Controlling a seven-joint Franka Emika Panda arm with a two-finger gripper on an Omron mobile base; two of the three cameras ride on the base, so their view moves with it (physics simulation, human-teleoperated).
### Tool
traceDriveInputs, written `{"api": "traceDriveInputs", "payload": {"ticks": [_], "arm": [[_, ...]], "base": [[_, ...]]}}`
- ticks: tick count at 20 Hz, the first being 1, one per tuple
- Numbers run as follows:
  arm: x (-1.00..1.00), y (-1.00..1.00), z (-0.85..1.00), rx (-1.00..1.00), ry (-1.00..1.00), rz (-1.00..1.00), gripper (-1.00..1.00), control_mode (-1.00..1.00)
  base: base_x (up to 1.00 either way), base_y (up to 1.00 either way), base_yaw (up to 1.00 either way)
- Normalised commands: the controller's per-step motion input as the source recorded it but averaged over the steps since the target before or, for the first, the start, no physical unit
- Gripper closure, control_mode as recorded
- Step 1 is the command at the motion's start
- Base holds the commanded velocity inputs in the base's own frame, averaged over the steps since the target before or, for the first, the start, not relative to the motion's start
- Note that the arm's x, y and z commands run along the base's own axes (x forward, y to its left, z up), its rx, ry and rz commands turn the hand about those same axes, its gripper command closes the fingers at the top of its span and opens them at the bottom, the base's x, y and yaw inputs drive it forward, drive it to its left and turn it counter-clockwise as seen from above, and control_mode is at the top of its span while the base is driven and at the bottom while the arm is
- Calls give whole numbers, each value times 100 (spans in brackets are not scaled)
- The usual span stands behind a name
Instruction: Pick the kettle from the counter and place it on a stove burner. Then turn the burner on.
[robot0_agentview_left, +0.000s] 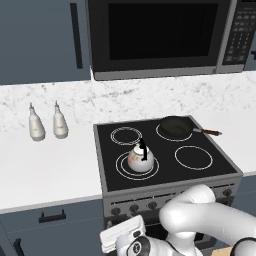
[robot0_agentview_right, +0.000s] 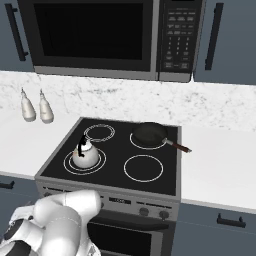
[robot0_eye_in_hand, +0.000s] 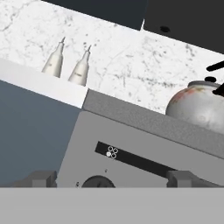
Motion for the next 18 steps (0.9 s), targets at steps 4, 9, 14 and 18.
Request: {"api": "traceDriveInputs", "payload": {"ticks": [4,9,14,18], "arm": [[26,-36,-13,12,0,0,-100,-100],[12,-8,0,4,0,0,-100,-100],[20,2,-2,0,0,-3,-100,-100],[26,0,-1,1,0,-3,-100,-100]], "base": [[0,0,0],[0,0,0],[0,0,0],[0,0,0]]}}
